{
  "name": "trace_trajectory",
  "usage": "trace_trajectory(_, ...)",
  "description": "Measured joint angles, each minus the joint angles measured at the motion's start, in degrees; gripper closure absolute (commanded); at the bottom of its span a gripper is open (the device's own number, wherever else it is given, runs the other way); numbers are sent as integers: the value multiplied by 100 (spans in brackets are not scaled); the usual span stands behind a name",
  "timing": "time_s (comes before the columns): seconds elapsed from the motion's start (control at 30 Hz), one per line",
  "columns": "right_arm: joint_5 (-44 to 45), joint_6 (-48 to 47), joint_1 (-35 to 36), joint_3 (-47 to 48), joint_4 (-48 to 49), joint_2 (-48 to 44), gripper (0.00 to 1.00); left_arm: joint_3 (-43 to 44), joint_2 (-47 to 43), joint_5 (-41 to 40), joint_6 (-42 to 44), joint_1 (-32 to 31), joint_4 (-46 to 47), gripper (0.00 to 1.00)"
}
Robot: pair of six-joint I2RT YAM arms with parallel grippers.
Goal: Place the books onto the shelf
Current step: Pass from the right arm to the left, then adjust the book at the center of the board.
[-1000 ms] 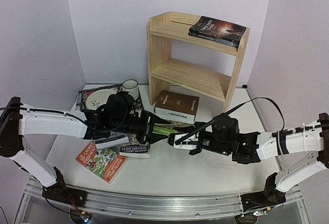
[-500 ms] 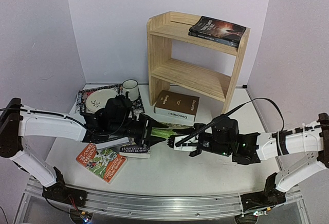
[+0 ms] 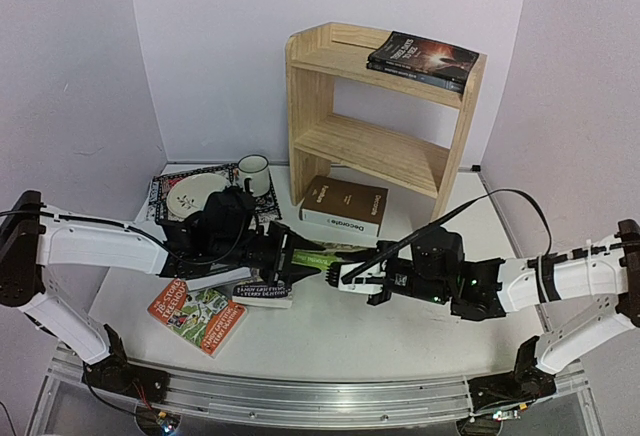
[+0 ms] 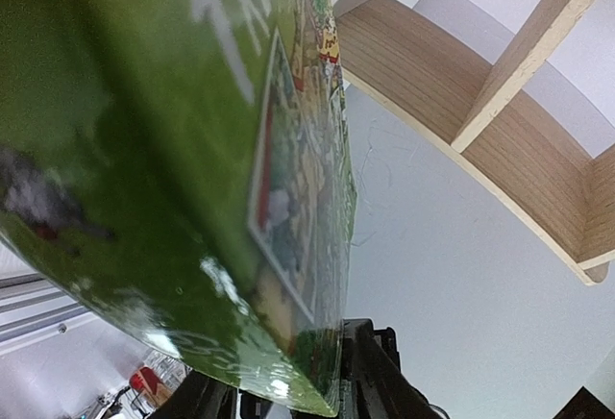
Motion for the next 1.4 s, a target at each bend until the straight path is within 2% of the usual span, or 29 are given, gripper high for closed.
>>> trace_trajectory(0.1,-10,52,-8,-2,-7,14,98,0,30,-8,-63,10,-11,97)
trace_trajectory(0.13,-4,90,-10,-5,-2,17,94,0,37,-42,-163,15,16,100)
trace_trajectory(0.2,39,124,-17,-6,57,19,70,3,40,-50,-213,44,111,100)
trace_trajectory(0.3,-11,124,-35,-4,115,17,40,11,43,-55,-236,72,114,100)
trace_trajectory(0.37,-67,175,-27,-2,189,-7,28,40,64,-37,-271,101,-77,100)
trace_trajectory(0.47,-102,268,-26,-4,205,-102,16,226,113,-85,-189,168,-673,100)
trace_trajectory(0.57,-99,478,-18,-4,181,-365,4,604,159,-359,308,237,-1544,100)
trace_trajectory(0.7,-62,958,-11,59,-207,-890,3,1147,193,-1024,1240,317,-2681,100)
trace_trajectory(0.9,115,1720,-11,323,-1140,-1164,3,1657,182,-1638,2843,363,-3548,100)
trace_trajectory(1.17,778,2926,-11,361,-1839,-1207,4,2242,184,-1278,5358,363,-3721,100)
trace_trajectory(1.4,733,4457,-11,754,-2694,-679,12,2087,184,-727,6706,361,-3778,100)
